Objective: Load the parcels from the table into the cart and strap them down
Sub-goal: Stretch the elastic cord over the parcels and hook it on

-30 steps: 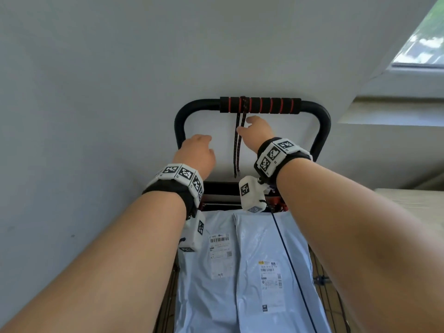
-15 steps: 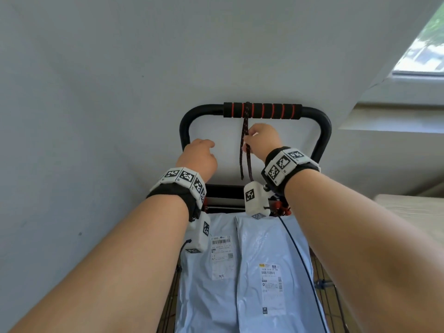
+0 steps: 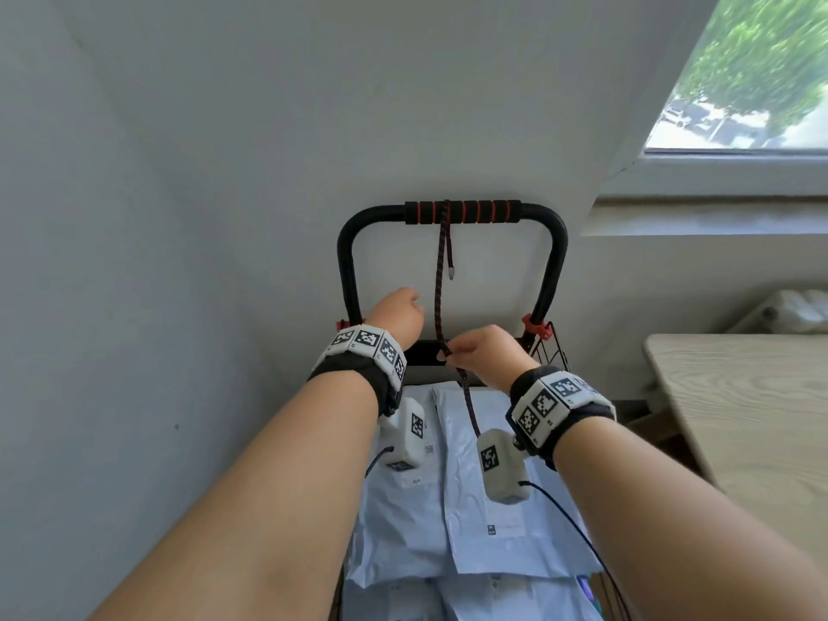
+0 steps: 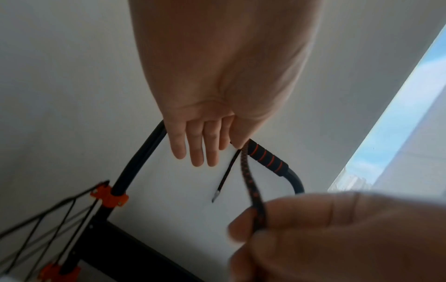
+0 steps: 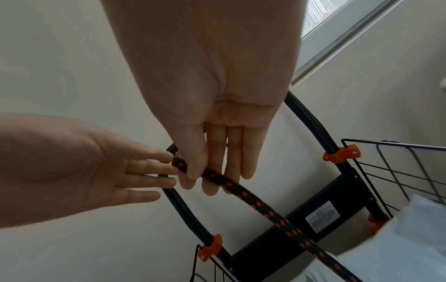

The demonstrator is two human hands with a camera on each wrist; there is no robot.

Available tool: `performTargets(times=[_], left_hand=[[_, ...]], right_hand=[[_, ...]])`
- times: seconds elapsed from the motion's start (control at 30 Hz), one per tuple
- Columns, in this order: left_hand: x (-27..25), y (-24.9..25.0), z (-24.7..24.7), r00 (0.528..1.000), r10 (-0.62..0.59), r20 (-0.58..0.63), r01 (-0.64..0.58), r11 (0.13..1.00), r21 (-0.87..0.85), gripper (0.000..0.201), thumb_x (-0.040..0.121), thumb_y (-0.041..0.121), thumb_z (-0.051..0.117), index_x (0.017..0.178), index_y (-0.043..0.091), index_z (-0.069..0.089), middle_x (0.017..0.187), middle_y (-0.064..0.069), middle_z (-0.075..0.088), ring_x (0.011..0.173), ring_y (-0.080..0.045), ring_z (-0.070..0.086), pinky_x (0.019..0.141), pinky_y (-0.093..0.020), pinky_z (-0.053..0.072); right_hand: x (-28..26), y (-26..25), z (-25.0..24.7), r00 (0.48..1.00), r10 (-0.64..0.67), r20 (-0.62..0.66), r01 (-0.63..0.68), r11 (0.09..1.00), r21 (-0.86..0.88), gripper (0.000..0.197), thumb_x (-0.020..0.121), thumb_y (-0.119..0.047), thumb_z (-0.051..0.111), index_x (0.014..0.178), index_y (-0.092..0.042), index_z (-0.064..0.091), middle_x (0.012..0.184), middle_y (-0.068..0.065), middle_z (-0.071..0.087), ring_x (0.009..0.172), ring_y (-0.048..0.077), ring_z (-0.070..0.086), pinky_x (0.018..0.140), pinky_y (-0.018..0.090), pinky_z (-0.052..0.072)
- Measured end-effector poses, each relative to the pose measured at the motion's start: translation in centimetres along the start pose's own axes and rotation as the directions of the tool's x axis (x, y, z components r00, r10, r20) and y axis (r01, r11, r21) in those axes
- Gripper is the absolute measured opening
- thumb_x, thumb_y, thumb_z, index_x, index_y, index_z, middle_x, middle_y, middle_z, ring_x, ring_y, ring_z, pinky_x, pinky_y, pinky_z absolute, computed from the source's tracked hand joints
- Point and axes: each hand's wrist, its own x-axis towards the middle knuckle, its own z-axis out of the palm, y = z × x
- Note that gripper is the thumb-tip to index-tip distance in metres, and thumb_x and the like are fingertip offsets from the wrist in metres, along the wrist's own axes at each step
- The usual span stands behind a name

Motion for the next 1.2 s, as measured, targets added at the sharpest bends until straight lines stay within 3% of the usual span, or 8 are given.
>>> performTargets(times=[0.13,0.2,0.33,0.57,0.73,0.93,1.07,1.2], left_hand=[[-1.2,0.5,0.7,0.998,-0.037,0.051,0.045,0.984,-0.174,0.05,0.1,0.021,0.039,0.147,0.007,0.03,0.145,-0.012,0.045,0.131,-0.028,0.045,0.111,-0.036,0.034],[-1.6,0.8,1.0,0.998,-0.03,0.064,0.051,0.932,-0.358,0.05,0.098,0.019,0.043,0.144,0.004,0.033,0.114,-0.012,0.066,0.104,-0.026,0.062,0.102,-0.039,0.046],[-2.4,1.5,-0.3,0.999,0.001,-0.051,-0.025,0.879,-0.476,0.02,0.098,0.02,0.046,0.091,0.007,0.06,0.067,-0.001,0.058,0.061,-0.016,0.056,0.082,-0.037,0.054],[-4.5,1.7,-2.5,0.99,0.026,-0.138,-0.079,0.916,-0.394,0.024,0.099,0.015,0.04,0.099,0.007,0.063,0.06,-0.002,0.055,0.052,-0.015,0.053,0.059,-0.027,0.047],[-6.1,0.8,-3.3,0.996,0.084,-0.036,-0.091,0.933,-0.349,0.021,0.097,0.012,0.043,0.085,0.008,0.06,0.059,-0.004,0.056,0.055,-0.017,0.056,0.081,-0.034,0.052],[-7.8,-1.9,-3.0,0.992,0.079,-0.094,-0.109,0.92,-0.376,0.019,0.096,0.007,0.045,0.087,0.003,0.061,0.066,-0.008,0.063,0.054,-0.014,0.06,0.066,-0.025,0.054],[-9.0,-3.1,-2.5,0.991,0.087,-0.103,-0.111,0.959,-0.259,0.018,0.092,0.022,0.055,0.088,0.013,0.071,0.092,-0.007,0.074,0.088,-0.021,0.069,0.087,-0.033,0.055],[-10.3,-3.6,-1.5,0.981,0.081,-0.174,-0.109,0.982,-0.156,0.015,0.091,0.023,0.058,0.088,0.015,0.071,0.094,-0.004,0.073,0.084,-0.018,0.064,0.08,-0.026,0.05]], right_hand=[[-2.6,0.1,2.6,0.985,-0.022,0.171,0.062,0.97,-0.234,0.022,0.092,-0.022,0.062,0.11,-0.018,0.072,0.092,-0.009,0.065,0.084,0.007,0.053,0.08,0.02,0.043],[-3.7,0.3,3.5,0.973,0.011,0.23,0.064,0.947,-0.316,0.023,0.092,-0.022,0.06,0.112,-0.017,0.072,0.103,-0.002,0.068,0.085,0.009,0.053,0.085,0.023,0.047],[-6.0,1.5,4.4,0.954,0.154,0.258,-0.058,0.936,-0.346,0.017,0.09,-0.022,0.063,0.101,-0.016,0.074,0.093,0.004,0.066,0.083,0.017,0.058,0.078,0.022,0.047],[-7.5,1.4,5.4,0.974,0.17,0.151,-0.13,0.96,-0.246,0.019,0.091,-0.02,0.063,0.106,-0.018,0.074,0.102,0.0,0.07,0.087,0.012,0.057,0.078,0.02,0.043],[-8.5,1.6,5.6,0.971,0.216,0.098,-0.189,0.954,-0.235,0.02,0.093,-0.018,0.06,0.107,-0.015,0.074,0.104,0.002,0.072,0.101,0.017,0.065,0.091,0.027,0.051],[-9.6,1.9,5.7,0.969,0.239,0.062,-0.212,0.935,-0.285,0.025,0.092,-0.012,0.059,0.114,-0.016,0.07,0.112,0.003,0.07,0.103,0.018,0.065,0.093,0.029,0.052],[-9.5,1.5,5.1,0.982,0.189,0.016,-0.179,0.952,-0.247,0.029,0.091,-0.01,0.06,0.119,-0.015,0.067,0.121,0.006,0.064,0.11,0.02,0.063,0.097,0.032,0.05],[-9.3,0.7,4.3,0.987,0.159,-0.019,-0.159,0.972,-0.175,0.028,0.094,-0.012,0.055,0.12,-0.013,0.066,0.12,0.008,0.065,0.111,0.024,0.062,0.1,0.038,0.049]])
